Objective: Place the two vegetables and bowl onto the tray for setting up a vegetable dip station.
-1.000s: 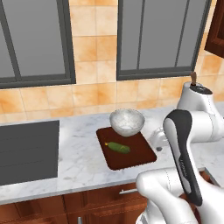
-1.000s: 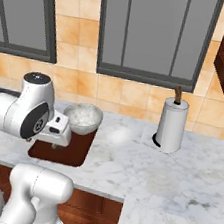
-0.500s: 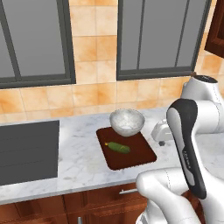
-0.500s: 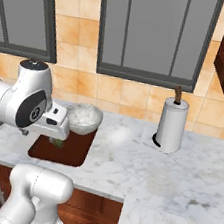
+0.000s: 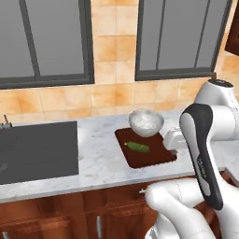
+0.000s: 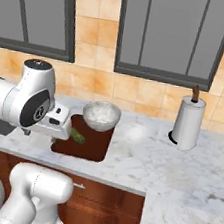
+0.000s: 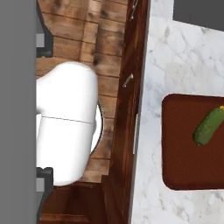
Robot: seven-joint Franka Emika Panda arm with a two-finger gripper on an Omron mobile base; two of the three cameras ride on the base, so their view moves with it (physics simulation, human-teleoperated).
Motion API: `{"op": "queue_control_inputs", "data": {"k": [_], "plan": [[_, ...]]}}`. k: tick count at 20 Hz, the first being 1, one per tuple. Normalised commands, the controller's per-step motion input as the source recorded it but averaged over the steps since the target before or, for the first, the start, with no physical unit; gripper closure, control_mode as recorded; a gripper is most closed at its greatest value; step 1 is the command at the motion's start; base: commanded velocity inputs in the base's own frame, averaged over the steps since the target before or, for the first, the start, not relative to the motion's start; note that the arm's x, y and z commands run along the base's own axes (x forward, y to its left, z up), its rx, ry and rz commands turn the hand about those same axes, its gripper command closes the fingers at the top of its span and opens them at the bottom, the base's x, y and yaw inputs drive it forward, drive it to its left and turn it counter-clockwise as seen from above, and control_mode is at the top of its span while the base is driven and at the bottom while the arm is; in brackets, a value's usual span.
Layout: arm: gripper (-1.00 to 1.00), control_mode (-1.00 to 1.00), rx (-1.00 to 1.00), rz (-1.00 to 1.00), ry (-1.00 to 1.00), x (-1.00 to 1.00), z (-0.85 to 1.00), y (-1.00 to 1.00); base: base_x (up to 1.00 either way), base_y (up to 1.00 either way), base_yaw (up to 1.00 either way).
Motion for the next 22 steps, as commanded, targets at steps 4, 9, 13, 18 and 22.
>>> {"op": "queue_control_inputs", "data": {"k": [4,9,13,18,22], "plan": [[-1.0,1.0,0.0,0.0,0.0,0.0,0.0,0.0,-0.43,1.0,0.1],[-1.0,1.0,0.0,0.0,0.0,0.0,0.0,0.0,-0.04,0.6,0.34],[-1.0,1.0,0.0,0.0,0.0,0.0,0.0,0.0,0.07,0.14,0.52],[-1.0,1.0,0.0,0.0,0.0,0.0,0.0,0.0,0.02,0.19,0.57],[-1.0,1.0,0.0,0.0,0.0,0.0,0.0,0.0,0.01,0.35,0.51]]}}
